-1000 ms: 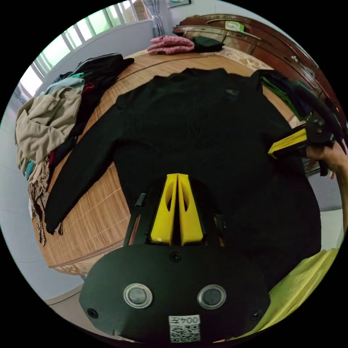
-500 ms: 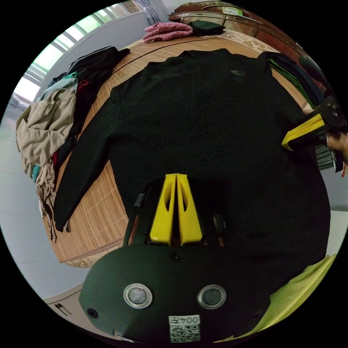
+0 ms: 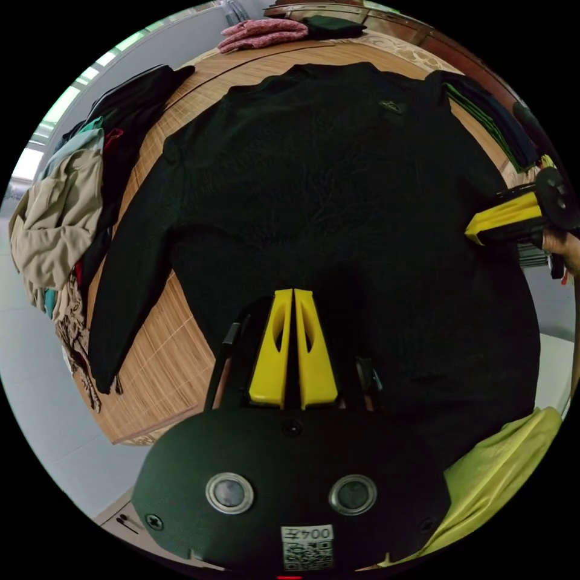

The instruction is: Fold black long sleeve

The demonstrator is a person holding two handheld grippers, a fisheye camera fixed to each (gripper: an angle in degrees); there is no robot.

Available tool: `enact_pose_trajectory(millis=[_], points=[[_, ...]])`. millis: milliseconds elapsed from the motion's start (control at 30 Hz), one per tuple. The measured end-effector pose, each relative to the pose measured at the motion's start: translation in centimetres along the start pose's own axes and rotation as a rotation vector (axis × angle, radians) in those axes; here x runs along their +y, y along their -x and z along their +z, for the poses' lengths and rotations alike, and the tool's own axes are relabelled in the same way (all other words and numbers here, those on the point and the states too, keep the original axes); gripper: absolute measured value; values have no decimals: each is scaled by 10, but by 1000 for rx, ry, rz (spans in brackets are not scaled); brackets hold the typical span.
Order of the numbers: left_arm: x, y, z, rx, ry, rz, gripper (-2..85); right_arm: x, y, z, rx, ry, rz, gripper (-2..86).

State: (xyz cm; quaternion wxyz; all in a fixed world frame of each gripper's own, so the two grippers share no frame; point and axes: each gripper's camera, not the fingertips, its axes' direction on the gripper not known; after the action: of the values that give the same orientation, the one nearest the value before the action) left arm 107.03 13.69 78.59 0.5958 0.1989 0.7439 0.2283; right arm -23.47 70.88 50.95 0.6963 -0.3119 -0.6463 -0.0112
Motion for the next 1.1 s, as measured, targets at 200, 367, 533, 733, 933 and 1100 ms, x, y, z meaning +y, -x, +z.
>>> enact_pose_trajectory(millis=[200,367,533,733,933,1100], points=[[-35,4,0,67,106,-4,8,27,-25,-30,-1,15,-5,2],[-52,-4,-1,58,125,52,6,59,-51,-58,-4,-2,3,3],[-53,-6,-2,82,57,33,5,95,-78,-85,-16,-41,26,14],[-60,-27,-6,-20,45,128,12,160,-129,-136,-59,-154,59,60],[-68,-37,-9,-82,62,132,61,260,-220,-198,-103,-482,215,115],[-67,-16,-23,49,32,57,152,348,-317,-241,-229,-789,485,113]])
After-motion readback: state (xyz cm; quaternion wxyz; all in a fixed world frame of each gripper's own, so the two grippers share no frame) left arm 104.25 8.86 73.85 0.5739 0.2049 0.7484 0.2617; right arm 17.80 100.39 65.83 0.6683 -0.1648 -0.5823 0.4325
